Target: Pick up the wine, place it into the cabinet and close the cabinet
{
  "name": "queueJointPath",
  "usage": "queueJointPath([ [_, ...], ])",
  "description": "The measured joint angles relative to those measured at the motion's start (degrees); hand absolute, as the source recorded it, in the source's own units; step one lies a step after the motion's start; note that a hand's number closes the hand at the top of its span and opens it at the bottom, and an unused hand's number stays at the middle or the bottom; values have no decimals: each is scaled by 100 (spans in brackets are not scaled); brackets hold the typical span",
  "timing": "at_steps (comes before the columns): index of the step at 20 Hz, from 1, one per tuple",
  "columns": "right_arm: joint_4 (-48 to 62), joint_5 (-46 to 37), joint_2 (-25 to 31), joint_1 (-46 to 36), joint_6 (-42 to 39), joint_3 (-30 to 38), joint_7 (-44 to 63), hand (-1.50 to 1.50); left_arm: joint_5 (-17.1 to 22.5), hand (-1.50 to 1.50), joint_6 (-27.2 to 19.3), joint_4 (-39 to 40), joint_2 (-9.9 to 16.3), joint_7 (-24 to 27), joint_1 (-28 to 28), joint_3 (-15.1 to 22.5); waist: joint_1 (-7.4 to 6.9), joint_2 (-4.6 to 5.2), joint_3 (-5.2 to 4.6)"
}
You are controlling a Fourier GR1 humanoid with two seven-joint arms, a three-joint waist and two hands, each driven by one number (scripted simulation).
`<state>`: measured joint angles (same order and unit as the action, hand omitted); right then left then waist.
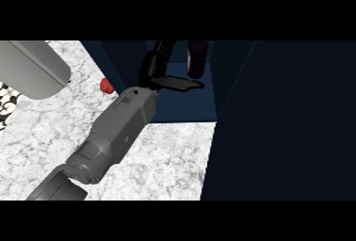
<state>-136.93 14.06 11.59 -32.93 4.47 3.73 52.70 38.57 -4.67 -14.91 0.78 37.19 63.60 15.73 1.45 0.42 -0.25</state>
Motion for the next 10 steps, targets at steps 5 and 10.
queueJointPath([
  [5, -41, -56, 80, 114, 78, -25, 63, -150, -223, -150, -275, -857, -8, -245, -283, 220, -169, -89, 16],
  [10, -46, -101, 191, -111, 206, -44, 224, -150, -385, -150, -641, -2049, -55, -752, -688, 591, -233, -126, 22],
])
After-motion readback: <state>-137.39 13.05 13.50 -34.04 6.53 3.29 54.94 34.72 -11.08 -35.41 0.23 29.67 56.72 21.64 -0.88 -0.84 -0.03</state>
